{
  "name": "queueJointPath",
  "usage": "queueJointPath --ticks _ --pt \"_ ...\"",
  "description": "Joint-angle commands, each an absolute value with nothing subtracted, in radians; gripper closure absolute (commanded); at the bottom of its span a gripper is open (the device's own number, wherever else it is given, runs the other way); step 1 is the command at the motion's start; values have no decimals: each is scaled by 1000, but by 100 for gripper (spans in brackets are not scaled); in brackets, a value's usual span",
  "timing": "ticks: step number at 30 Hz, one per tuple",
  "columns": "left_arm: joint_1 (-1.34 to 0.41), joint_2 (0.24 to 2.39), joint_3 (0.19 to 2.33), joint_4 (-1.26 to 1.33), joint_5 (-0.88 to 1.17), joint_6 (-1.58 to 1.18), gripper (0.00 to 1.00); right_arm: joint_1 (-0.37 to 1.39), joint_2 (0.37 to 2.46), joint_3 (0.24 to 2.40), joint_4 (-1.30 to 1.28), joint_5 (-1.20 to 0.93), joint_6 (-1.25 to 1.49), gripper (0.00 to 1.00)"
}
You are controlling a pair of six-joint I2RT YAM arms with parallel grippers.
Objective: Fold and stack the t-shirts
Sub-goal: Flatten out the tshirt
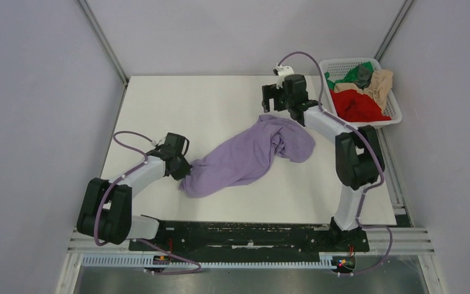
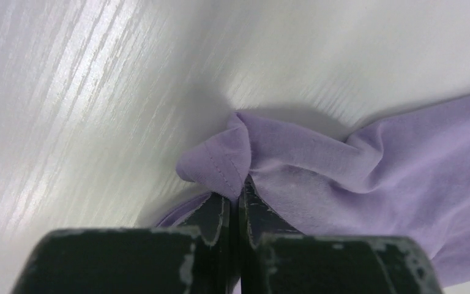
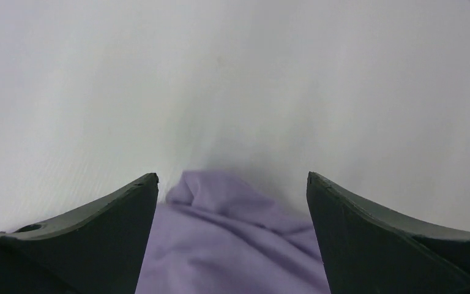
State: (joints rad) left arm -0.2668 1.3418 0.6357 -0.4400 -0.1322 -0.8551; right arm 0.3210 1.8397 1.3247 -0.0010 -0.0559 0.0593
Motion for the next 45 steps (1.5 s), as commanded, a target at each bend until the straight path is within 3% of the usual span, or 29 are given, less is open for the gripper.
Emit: queueJointPath --ticks 1,7,12,14,19,30,38,45 --pt "-272 1364 675 -442 -206 -809 98 379 2010 1510 2 53 17 9" --pt "-271 1364 681 -443 -203 -798 98 423 2150 1603 -73 131 9 13" --pt "-272 1382 690 -447 -193 -805 98 430 2193 1580 -94 184 9 24" --pt "-271 1383 689 -446 -197 -805 98 431 2209 1575 -99 200 9 36" --pt "-271 1378 709 -450 -210 -792 98 431 2202 1583 -84 279 25 100" --pt "-271 1158 942 -458 -291 -698 98 425 1777 1485 54 540 -130 100" --pt "-272 884 1064 -420 -295 -635 98 425 1320 1263 146 500 -169 100" --pt "-271 618 1146 -374 -272 -578 98 425 995 1228 135 353 -158 100"
